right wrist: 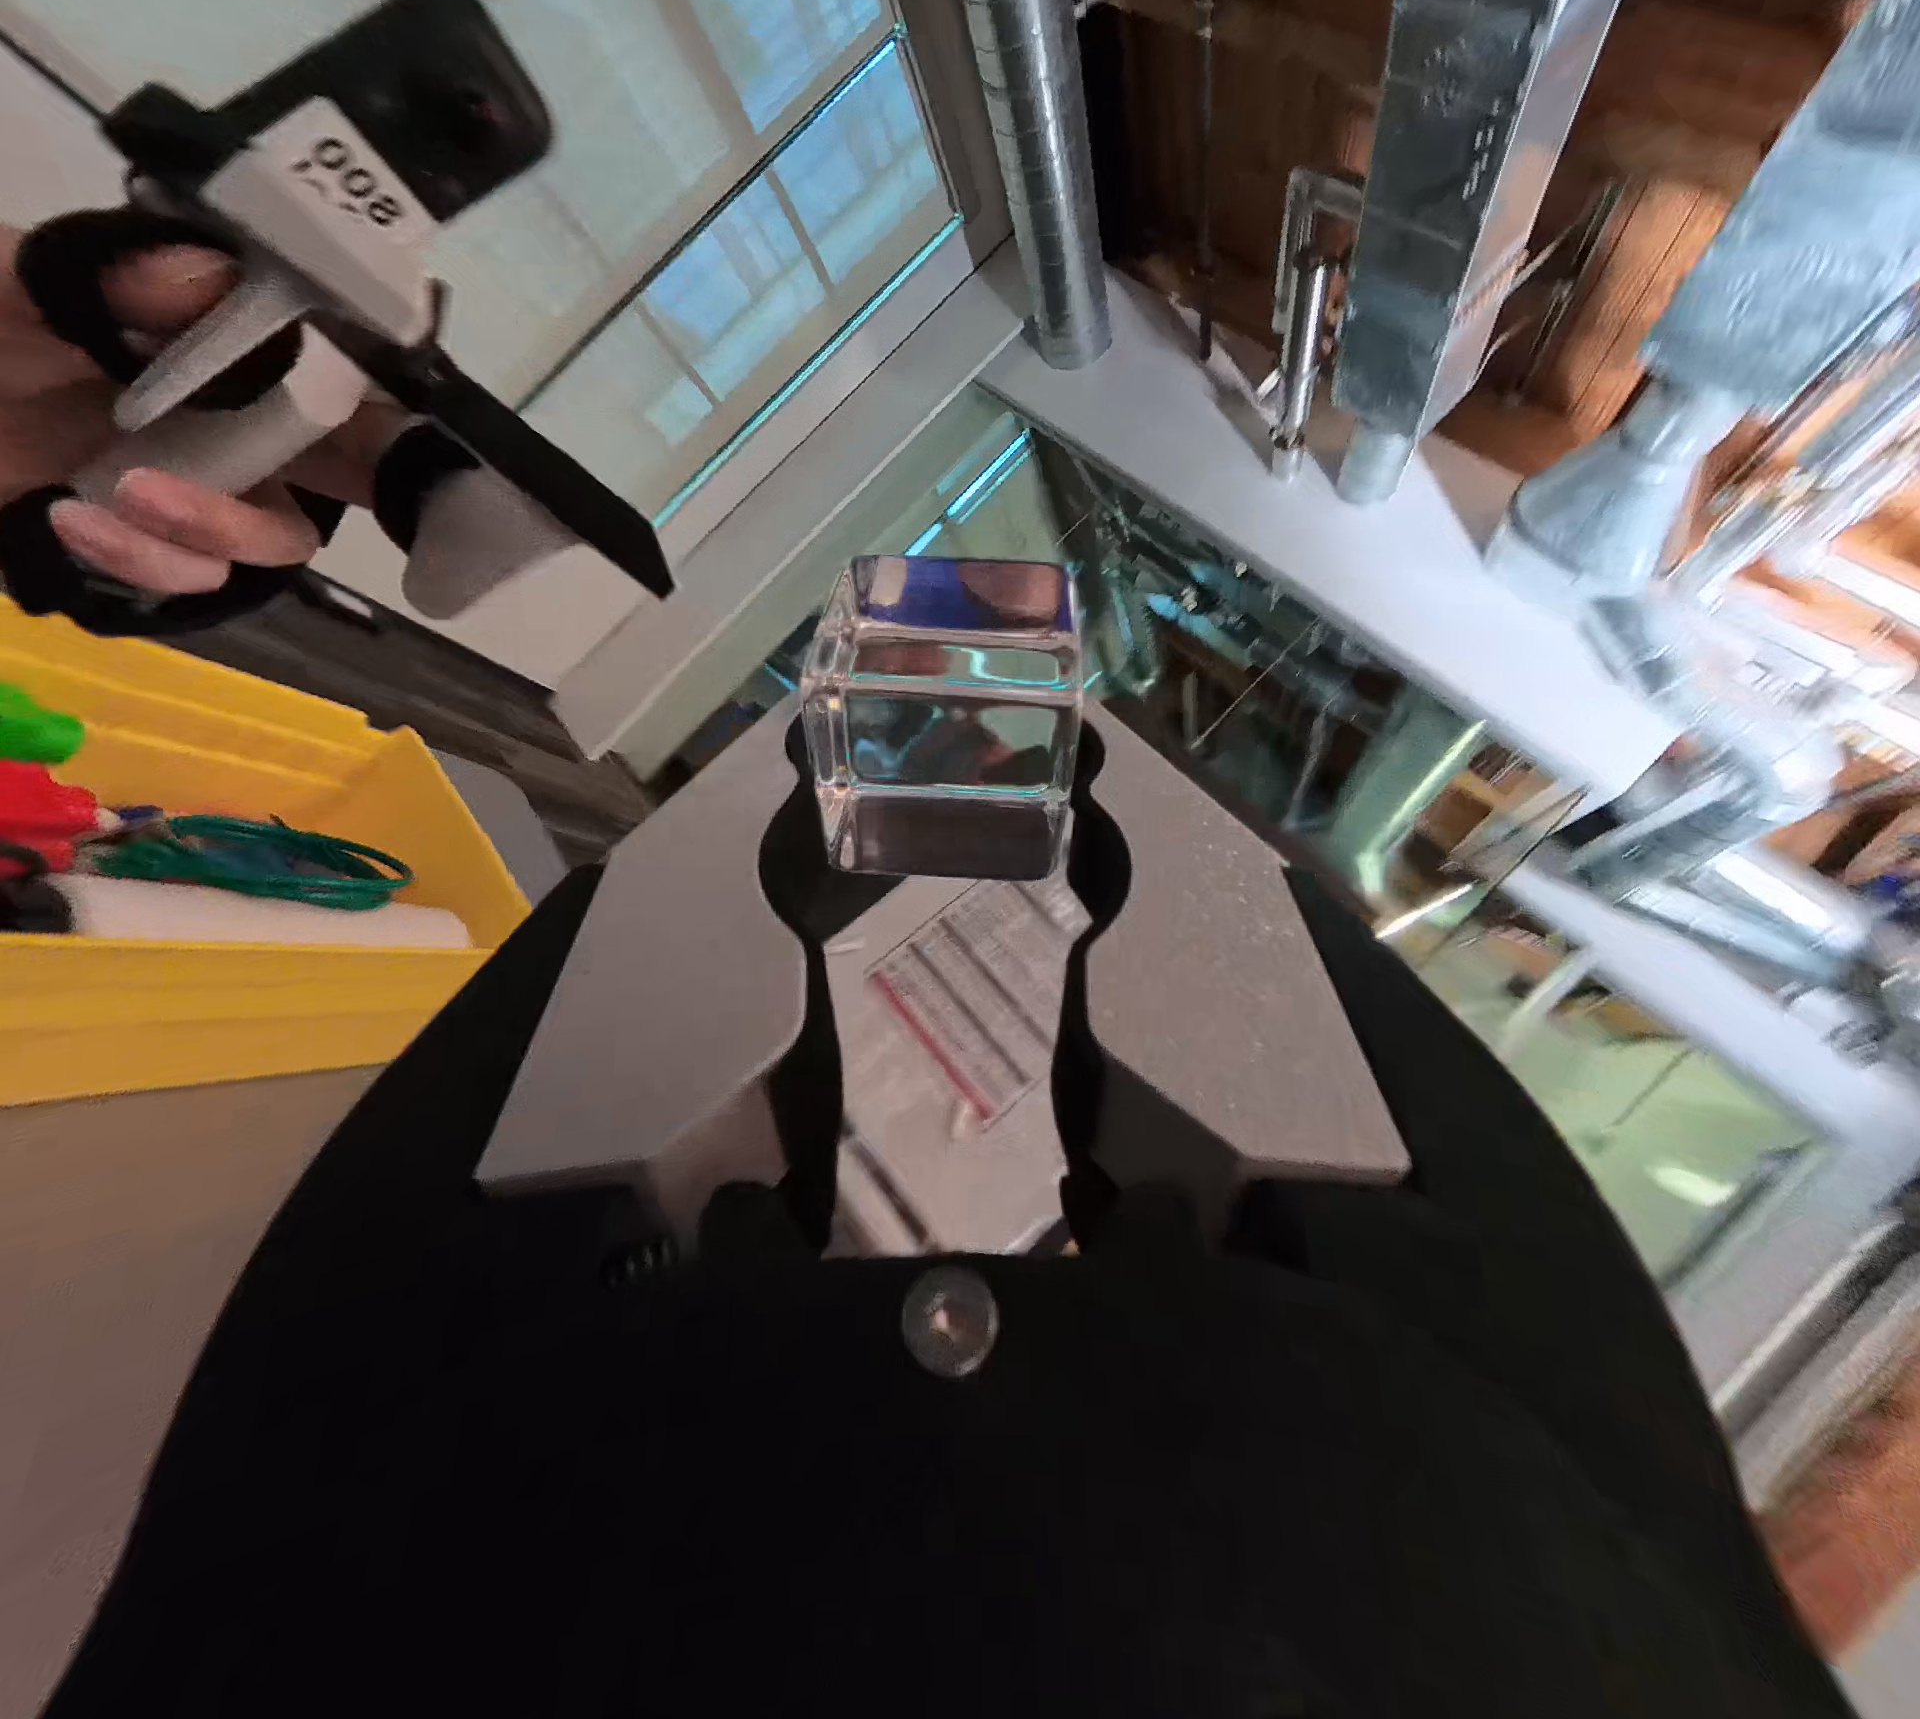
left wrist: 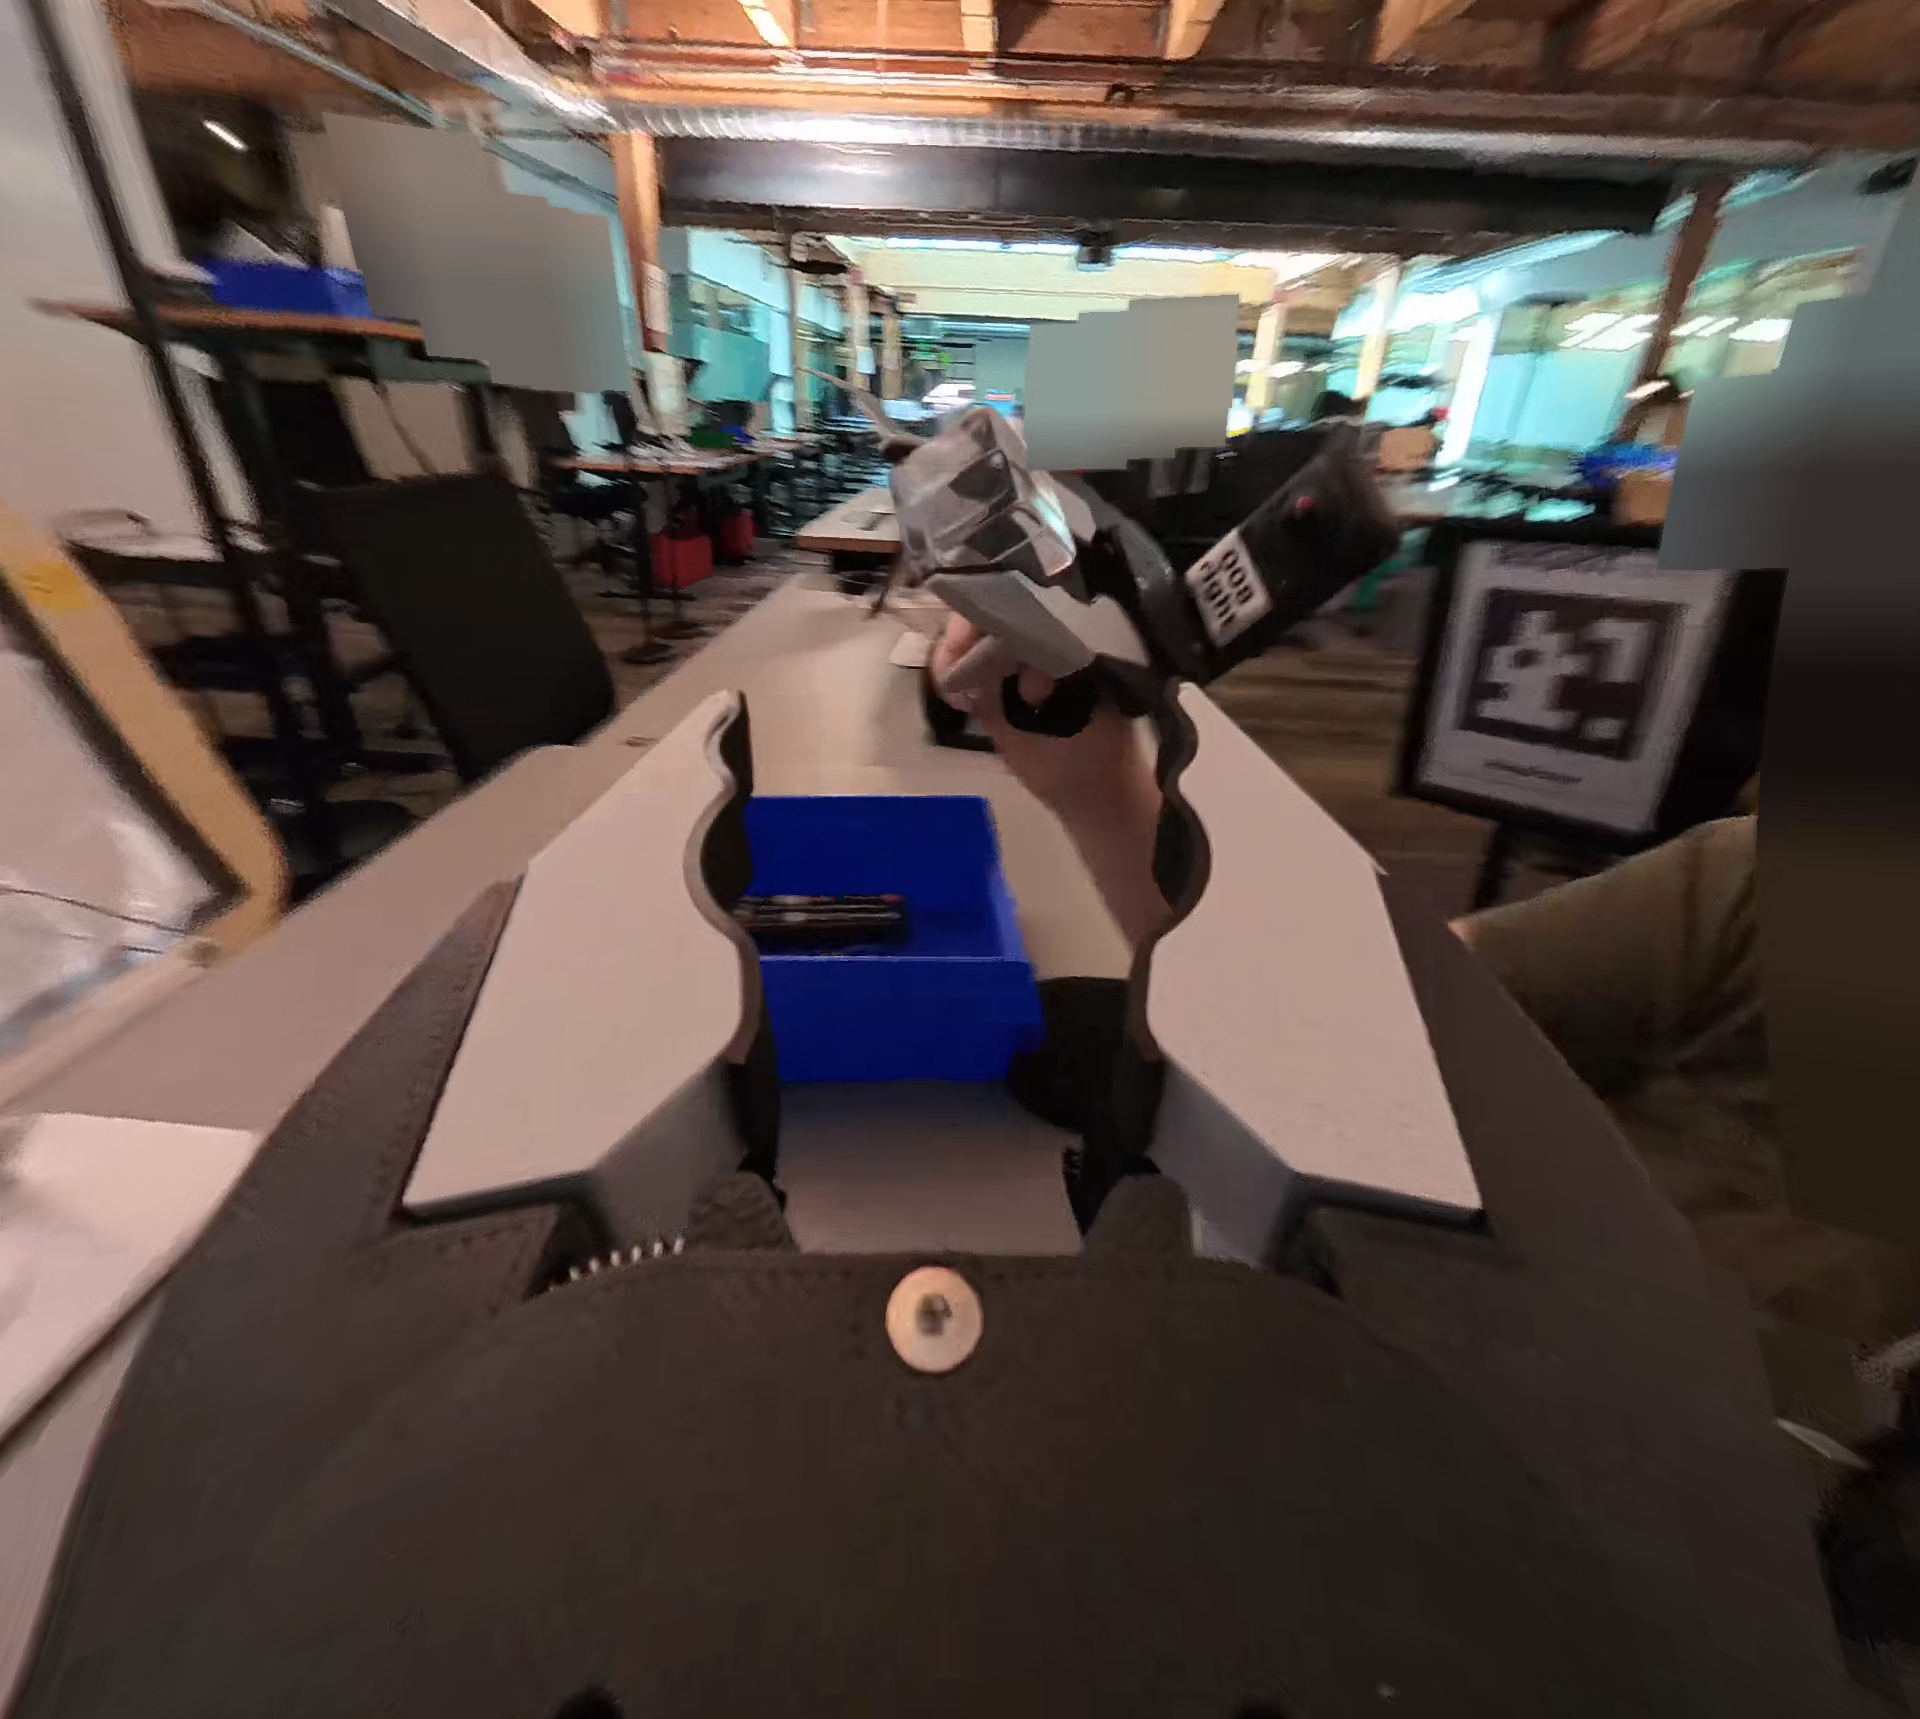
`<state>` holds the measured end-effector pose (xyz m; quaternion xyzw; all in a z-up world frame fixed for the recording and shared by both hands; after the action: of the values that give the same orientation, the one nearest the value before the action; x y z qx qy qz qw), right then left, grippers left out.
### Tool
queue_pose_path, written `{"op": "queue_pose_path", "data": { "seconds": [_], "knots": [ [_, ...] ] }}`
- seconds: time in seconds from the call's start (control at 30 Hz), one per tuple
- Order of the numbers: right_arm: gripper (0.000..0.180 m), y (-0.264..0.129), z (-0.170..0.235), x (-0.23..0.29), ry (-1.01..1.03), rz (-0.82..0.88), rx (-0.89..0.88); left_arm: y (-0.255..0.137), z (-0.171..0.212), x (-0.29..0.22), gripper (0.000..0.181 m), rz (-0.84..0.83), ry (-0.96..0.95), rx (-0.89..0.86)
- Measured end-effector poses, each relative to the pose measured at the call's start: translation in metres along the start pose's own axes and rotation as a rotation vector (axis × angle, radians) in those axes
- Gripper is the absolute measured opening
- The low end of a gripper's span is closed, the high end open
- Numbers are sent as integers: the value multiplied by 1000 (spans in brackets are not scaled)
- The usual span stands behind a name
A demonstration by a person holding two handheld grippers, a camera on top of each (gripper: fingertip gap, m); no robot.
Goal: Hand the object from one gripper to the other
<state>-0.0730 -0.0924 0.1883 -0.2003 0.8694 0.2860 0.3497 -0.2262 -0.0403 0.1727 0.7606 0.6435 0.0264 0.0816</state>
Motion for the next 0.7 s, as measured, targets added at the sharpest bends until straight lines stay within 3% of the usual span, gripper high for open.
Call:
{"op": "queue_pose_path", "data": {
  "seconds": [0.13, 0.2, 0.3, 0.47, 0.7],
  "knots": [
    [43, 2, 23, 2, 236, -196, 49, 1, 4, 2, 93, -173, 286, 36],
    [43, 2, 26, 7, 237, -248, 67, 8, 12, 0, 97, -227, 427, 99],
    [43, 4, 25, 12, 110, -228, 108, 22, 22, 0, 101, -345, 562, 175],
    [44, 14, 24, 30, -270, -128, 222, 44, 18, -14, 90, -409, 477, 93],
    [44, 32, 12, 54, -493, -22, 246, 49, 19, -19, 82, -580, 513, 140]
  ]
}}
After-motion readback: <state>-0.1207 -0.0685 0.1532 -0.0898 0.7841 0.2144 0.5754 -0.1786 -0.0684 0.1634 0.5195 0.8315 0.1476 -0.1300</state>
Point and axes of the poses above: each gripper's, where its closed fingertips meet, y out along the fingers, z out of its underside, x = y × z across the jaws, the point moved 5 cm from there along -y, back along the fingers, and after that the axes turned 4 degrees about -z, right-handed, at the moved point
